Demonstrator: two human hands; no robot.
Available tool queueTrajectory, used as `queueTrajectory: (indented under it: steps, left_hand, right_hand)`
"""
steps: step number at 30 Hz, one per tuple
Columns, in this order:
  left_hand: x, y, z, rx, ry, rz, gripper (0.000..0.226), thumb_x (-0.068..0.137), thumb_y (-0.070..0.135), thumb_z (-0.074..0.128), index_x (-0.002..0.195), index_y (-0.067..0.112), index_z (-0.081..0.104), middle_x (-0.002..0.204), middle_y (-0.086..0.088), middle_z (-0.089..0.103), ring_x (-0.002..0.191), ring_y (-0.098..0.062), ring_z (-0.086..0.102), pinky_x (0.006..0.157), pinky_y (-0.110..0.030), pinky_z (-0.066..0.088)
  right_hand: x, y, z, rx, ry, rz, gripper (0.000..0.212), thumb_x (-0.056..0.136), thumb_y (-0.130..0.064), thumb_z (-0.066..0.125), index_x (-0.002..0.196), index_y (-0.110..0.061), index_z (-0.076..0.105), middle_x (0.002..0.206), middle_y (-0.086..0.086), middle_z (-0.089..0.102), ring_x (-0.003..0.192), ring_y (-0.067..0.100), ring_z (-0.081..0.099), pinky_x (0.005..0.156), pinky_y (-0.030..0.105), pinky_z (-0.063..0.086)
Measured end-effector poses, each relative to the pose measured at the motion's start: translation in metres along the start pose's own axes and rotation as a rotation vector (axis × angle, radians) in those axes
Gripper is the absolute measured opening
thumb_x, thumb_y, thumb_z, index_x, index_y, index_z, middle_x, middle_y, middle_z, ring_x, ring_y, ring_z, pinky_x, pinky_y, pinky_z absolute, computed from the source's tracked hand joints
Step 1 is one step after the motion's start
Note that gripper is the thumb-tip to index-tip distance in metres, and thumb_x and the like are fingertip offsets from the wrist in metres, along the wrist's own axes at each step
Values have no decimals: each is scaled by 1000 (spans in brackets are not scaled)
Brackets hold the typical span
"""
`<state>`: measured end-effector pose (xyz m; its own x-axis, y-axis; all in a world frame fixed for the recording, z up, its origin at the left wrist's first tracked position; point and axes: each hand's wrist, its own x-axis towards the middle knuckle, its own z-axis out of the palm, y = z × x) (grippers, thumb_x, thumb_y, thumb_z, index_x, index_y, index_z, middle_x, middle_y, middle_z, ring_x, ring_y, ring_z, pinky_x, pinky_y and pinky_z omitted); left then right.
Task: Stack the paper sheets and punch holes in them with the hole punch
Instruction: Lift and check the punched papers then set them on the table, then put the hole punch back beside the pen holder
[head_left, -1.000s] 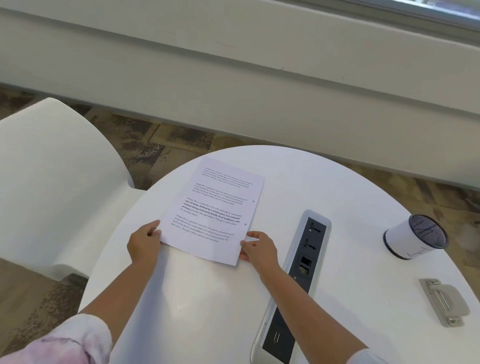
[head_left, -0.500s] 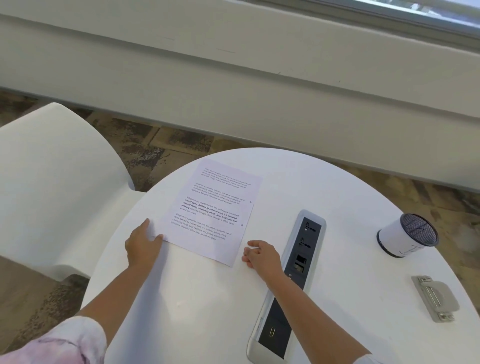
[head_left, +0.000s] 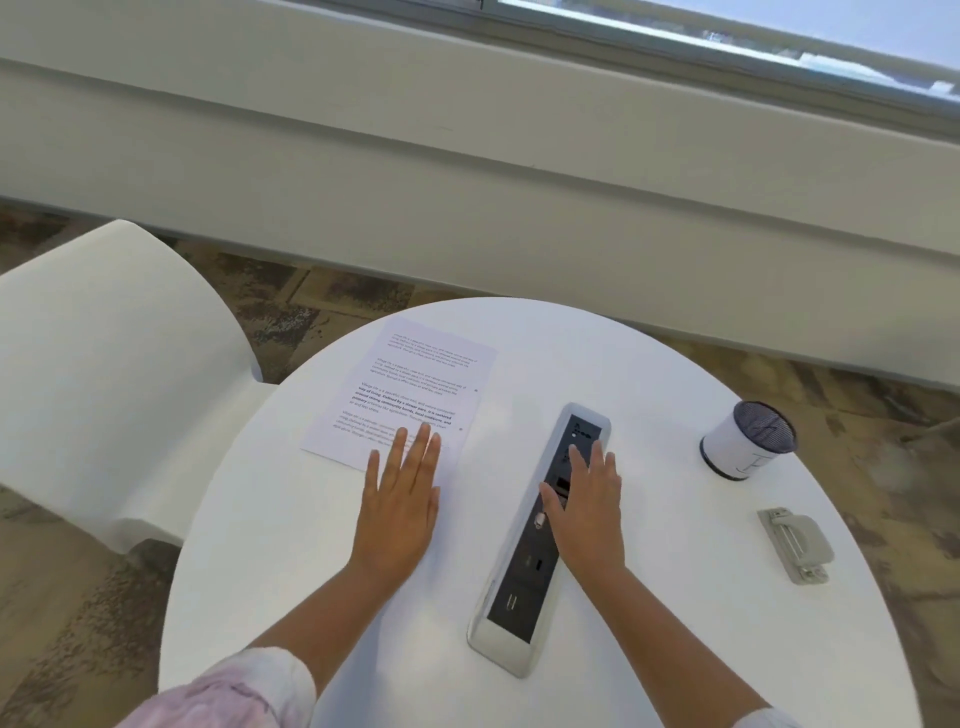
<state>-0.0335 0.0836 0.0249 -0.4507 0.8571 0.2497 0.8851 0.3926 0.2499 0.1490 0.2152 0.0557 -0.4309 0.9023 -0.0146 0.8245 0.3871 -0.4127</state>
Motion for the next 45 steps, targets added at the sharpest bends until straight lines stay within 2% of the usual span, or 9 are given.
queueTrajectory:
  steps: [4,6,10,21,28,32,39,42,45]
  left_hand:
    - [-8,30,-12,50,12,37,70,92,58,13,148,17,2,157,-2,-5,144,-26,3,115,-47,5]
    - [-11,43,-17,29,17,67,74,91,63,11,148,18,-1,157,-2,-6,144,-26,3,114,-49,7]
    - [-14,66,-27,2,24,82,75,90,65,9,148,20,-5,157,0,-6,144,-25,2,113,-49,5]
    - [-43,125,-27,-11,18,171,70,94,59,9,148,17,-1,156,6,-17,144,-18,-5,114,-39,-6]
    - [-58,157,-18,-56,-15,133,70,93,60,7,148,18,-2,156,9,-17,144,-16,-7,115,-41,-5]
    - [-70,168,-14,-45,-39,89,68,94,58,7,148,18,-3,158,3,-3,144,-17,-3,114,-41,-4]
    - [-93,179,5,-28,-129,21,68,94,58,9,148,16,5,156,9,-15,144,-11,-11,113,-38,-6]
    - [-106,183,17,-41,-150,-25,68,94,58,8,148,18,1,158,7,-6,144,-13,-5,115,-38,-3]
    - [-116,191,29,-70,-217,-78,68,94,59,7,148,20,-4,154,-4,19,142,-23,19,114,-44,19]
  right_hand:
    - [-23,25,-14,-211,56,-122,84,76,-69,-16,143,-18,-14,152,2,-20,140,18,-22,113,29,-20]
    - [-33,40,-20,-265,72,-134,83,82,-66,-12,146,-13,-7,155,5,-11,143,19,-19,112,25,-24]
    - [-50,60,-36,-317,4,-52,74,93,-56,5,145,-5,13,154,14,17,142,23,3,114,30,-8]
    - [-98,134,-62,-337,-24,45,76,94,-54,4,139,0,32,147,17,37,138,26,20,114,28,-6]
    - [-111,191,-66,-324,-34,5,87,89,-60,-6,142,1,24,151,15,28,141,25,15,111,23,-16]
    - [-110,222,-67,-318,-37,-32,100,76,-67,-23,145,-2,9,156,12,12,141,20,-4,108,21,-21]
    - [-99,244,-64,-299,-136,-100,119,57,-70,-39,147,-7,7,158,8,5,146,21,-3,114,28,-9]
    - [-93,244,-63,-298,-177,-165,101,74,-67,-22,146,-5,12,157,10,10,146,24,1,114,30,-6]
    - [-82,243,-65,-325,-231,-210,57,98,-34,24,146,-6,13,157,11,10,146,25,2,116,31,-4]
